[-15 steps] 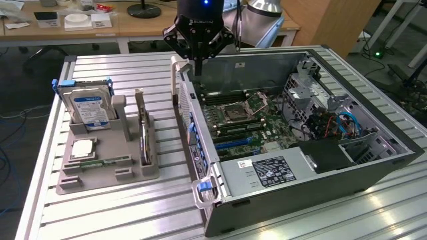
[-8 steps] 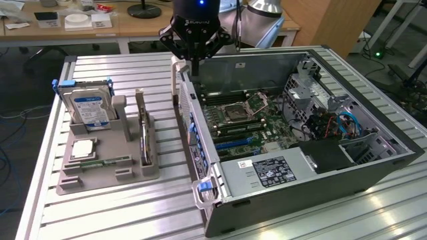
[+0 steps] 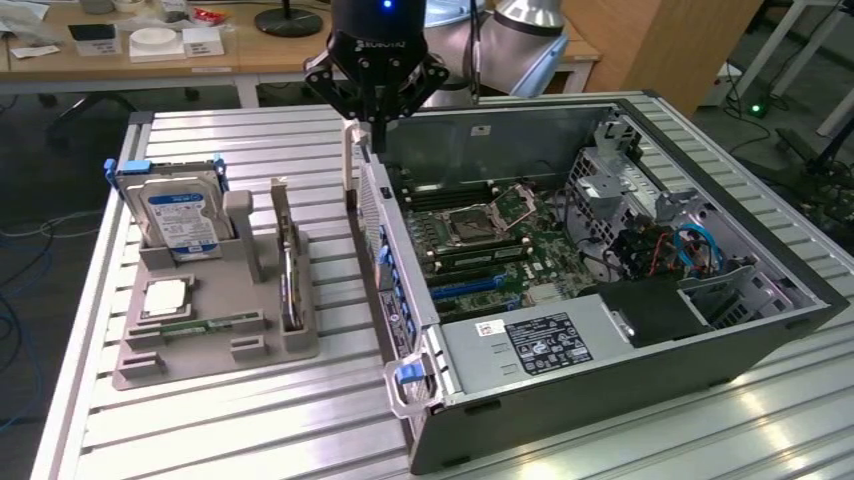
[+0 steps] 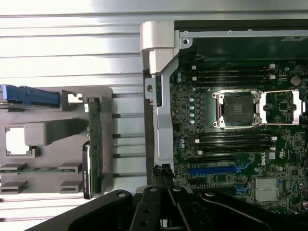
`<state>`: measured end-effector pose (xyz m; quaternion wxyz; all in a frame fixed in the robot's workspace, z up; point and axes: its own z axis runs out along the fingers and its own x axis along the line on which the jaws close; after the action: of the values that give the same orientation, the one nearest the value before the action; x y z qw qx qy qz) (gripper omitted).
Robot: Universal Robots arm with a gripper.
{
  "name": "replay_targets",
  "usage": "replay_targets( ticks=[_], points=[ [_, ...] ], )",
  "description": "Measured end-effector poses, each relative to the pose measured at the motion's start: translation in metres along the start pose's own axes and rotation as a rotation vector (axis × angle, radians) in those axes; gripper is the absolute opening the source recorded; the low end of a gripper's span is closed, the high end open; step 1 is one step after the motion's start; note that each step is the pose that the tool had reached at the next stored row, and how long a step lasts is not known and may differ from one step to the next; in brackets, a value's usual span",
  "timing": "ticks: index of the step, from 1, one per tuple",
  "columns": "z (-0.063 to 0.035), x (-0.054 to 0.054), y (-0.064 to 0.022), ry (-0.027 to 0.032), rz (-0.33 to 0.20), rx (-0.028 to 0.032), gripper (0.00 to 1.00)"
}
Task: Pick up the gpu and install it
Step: 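Reach for the gpu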
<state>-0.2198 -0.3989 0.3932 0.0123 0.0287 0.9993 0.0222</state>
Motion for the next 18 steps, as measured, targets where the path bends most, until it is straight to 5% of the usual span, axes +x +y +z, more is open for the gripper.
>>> replay_targets(
  ticks=[18],
  points=[
    [-0.0009, 0.035, -0.0023, 0.0000, -0.001, 0.0000, 0.11]
  ],
)
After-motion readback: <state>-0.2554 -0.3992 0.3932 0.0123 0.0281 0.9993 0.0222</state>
